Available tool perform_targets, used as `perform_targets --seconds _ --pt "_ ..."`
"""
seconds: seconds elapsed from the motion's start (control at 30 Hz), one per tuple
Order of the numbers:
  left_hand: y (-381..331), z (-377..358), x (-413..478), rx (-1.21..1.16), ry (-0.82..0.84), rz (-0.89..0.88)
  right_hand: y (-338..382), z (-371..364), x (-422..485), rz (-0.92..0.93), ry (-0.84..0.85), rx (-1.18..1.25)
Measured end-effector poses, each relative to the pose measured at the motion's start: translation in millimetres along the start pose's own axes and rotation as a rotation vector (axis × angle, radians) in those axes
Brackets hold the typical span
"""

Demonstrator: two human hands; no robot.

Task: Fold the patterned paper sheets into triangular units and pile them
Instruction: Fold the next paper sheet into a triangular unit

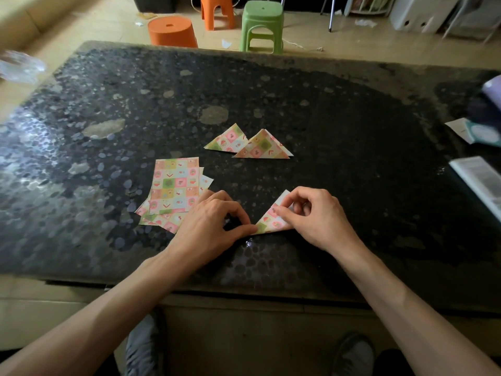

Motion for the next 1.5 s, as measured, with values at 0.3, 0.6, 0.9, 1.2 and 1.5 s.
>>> perform_targets --seconds 0.3,0.6,0.9,1.2,1.5 --pt "5.7 8.9 5.1 -0.052 0.112 -0.009 -3.0 -1.2 1.9 -0.001 -0.008 0.02" --pt "1.8 0.6 -4.8 -0.022 -0.15 -0.016 -2.0 -1.6 1.9 -0.003 0.003 0.007" --pt "1.5 -0.9 -4.6 -0.022 -0.096 -0.044 -0.6 -2.0 2.5 -0.023 0.027 0.02" --pt "7.5 -0.4 6.9 -0.05 0.197 -0.042 -0.2 -2.5 2.4 -0.03 0.036 0.024" --pt "4.3 0.6 5.3 -0.069 0.083 -0.053 -0.4 -2.3 2.8 -0.023 0.023 0.017"
Point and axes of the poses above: each hand's wrist, its own x-axis towards the middle knuckle, its own z-axis out of the back of the hand, y = z × x, the point moved 8 cm from there along x, towards the middle knuckle, and after that the axes turned 14 degrees about -x, right-handed, at the moved point
